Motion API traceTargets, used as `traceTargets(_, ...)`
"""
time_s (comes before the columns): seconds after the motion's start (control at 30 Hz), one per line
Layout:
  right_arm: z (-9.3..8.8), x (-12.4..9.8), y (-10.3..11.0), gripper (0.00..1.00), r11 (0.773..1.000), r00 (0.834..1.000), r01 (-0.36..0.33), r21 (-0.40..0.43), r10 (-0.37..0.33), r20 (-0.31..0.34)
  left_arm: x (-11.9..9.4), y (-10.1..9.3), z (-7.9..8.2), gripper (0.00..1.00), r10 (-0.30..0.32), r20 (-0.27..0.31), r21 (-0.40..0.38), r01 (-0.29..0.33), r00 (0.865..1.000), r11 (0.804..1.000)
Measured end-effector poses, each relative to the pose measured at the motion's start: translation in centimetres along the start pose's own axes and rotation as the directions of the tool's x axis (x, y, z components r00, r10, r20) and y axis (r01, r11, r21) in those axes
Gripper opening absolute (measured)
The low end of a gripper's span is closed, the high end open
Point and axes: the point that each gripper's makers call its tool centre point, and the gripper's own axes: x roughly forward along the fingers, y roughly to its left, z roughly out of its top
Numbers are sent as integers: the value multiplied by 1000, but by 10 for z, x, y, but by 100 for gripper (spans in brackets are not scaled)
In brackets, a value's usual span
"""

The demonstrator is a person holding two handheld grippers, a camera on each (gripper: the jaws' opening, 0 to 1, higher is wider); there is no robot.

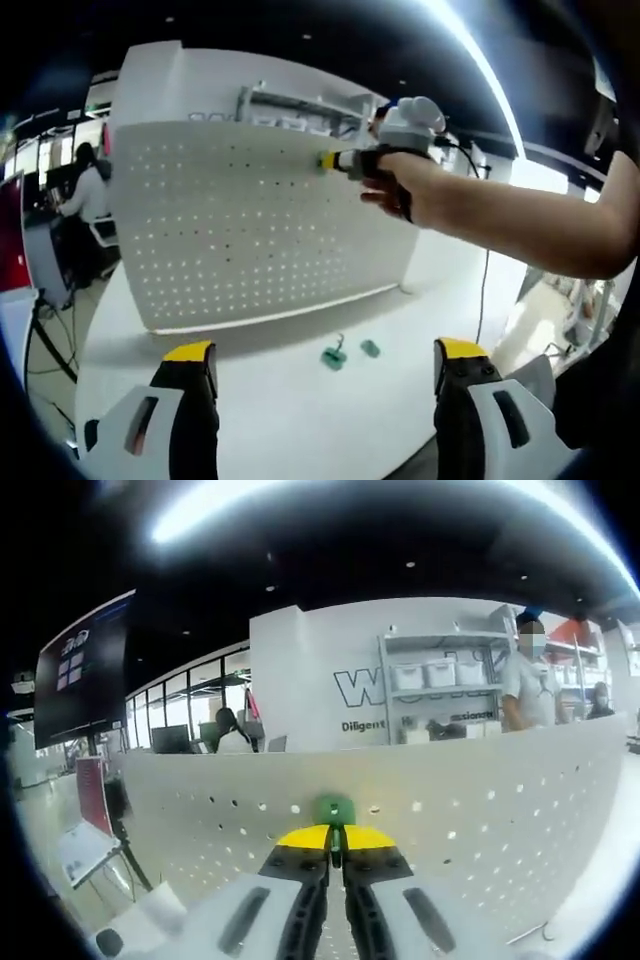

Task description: Insert the hook assembly into the mounting plate slot until the hook locks in place.

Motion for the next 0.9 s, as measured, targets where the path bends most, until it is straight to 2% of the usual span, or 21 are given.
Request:
traceTargets(0.13, -1, 0, 1, 1, 999, 1000, 24, -25, -24, -5, 0, 1, -1, 90, 1, 0, -8, -1, 1000, 1000)
traceTargets(0.43, -2, 3, -2, 1, 998, 998, 64, -5, -64, -17, 2, 1, 0, 89, -3, 3, -9, 3, 1000, 1000)
traceTargets(0.7, -4, 7, -3, 1, 998, 998, 63, -23, -64, -23, -1, 4, 0, 88, 1, 8, -15, -1, 1000, 1000)
traceTargets(0.8, -5, 7, -4, 9, 998, 998, 63, 18, -63, -31, -1, 3, 0, 88, 2, 10, -14, -2, 1000, 1000)
traceTargets(0.9, -4, 6, -3, 11, 998, 998, 63, 8, -62, -31, -1, 2, 0, 88, 0, 8, -16, 0, 1000, 1000)
